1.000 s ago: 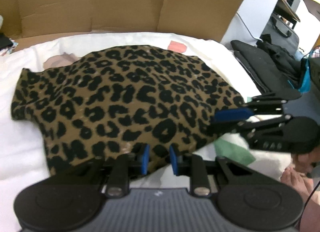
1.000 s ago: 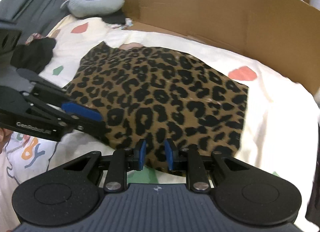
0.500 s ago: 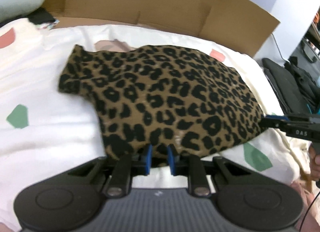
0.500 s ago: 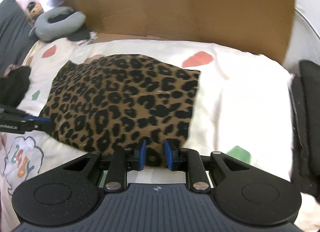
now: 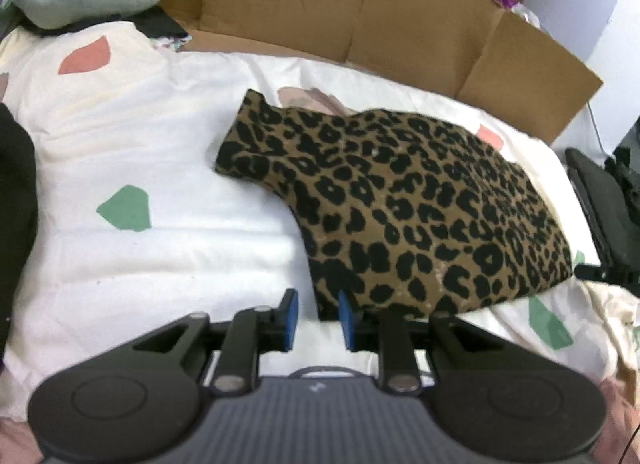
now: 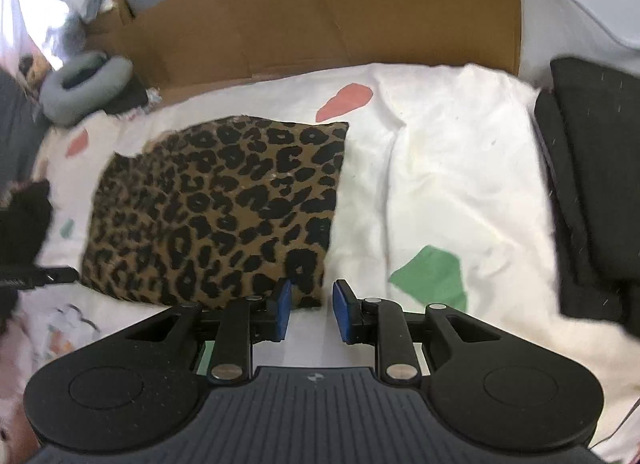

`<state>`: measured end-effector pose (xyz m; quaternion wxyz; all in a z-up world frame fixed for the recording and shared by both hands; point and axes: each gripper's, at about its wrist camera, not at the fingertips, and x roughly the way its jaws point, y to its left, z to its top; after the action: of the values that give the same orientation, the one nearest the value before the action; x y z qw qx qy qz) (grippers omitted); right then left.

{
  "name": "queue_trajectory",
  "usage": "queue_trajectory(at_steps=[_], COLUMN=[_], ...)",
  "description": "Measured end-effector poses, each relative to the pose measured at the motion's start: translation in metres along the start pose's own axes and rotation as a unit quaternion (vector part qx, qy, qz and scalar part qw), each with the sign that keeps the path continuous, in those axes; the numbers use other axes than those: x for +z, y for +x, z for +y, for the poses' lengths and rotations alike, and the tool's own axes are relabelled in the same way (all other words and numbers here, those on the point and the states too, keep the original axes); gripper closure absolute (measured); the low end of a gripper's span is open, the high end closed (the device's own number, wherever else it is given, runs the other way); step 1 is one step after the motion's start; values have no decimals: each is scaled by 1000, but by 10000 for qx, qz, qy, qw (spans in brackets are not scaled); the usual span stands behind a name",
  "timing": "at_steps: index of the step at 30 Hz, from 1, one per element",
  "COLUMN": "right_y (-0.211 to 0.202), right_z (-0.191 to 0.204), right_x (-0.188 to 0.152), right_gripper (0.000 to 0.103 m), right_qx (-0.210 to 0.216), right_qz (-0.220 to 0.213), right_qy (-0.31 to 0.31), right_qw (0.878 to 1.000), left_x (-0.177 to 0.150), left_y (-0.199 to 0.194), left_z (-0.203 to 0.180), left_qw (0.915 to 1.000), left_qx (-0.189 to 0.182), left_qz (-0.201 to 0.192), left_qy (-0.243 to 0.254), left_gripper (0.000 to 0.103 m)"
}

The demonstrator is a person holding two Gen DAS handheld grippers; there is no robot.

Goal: Fold clothes

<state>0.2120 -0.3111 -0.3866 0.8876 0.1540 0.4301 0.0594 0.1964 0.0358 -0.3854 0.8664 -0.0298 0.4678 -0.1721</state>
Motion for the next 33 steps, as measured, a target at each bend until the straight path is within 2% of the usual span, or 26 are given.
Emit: queue_trajectory(at_steps=[3, 7, 9, 15, 18, 22, 27, 29, 32, 33], right_y=[3, 12, 15, 25, 29, 36, 46, 47, 45, 44], right_z=[-3, -9, -11, -19, -28, -41, -58, -60, -60, -60], right_x=[-1, -5, -6, -9, -11, -16, -21, -21, -20, -19], right_gripper=[73, 73, 73, 64, 64, 64, 64, 64, 80, 82], right_qx=[349, 775, 933, 1035, 1060, 1192, 1543, 1645, 1735, 1773], right_qz=[123, 364, 426, 496, 487, 495, 421, 388, 322, 290], right_qy=[337, 910, 1142, 1634, 1927, 2421, 3170, 3285, 3300, 3301], right_qw=[9987, 9922, 9881, 9799, 9743, 9616, 9348, 9292, 9273, 9267], left_x=[1, 3, 2, 1, 0, -4, -5, -5, -6, -6], left_y=[-2, -2, 1, 12, 18, 25, 26, 27, 27, 27], left_z=[0, -2, -2, -1, -1, 2, 5, 6, 6, 6], left_qw=[9999, 9996, 9996, 9992, 9990, 9984, 9976, 9972, 9966, 9964], left_qx=[-96, -223, -254, -351, -367, -404, -472, -499, -544, -563], left_qz=[-54, -94, -70, 34, 105, 201, 180, 171, 162, 160], left_qy=[-54, -110, -110, -208, -228, -328, -474, -532, -603, -617], left_gripper=[75, 66, 66, 65, 65, 64, 64, 64, 64, 64])
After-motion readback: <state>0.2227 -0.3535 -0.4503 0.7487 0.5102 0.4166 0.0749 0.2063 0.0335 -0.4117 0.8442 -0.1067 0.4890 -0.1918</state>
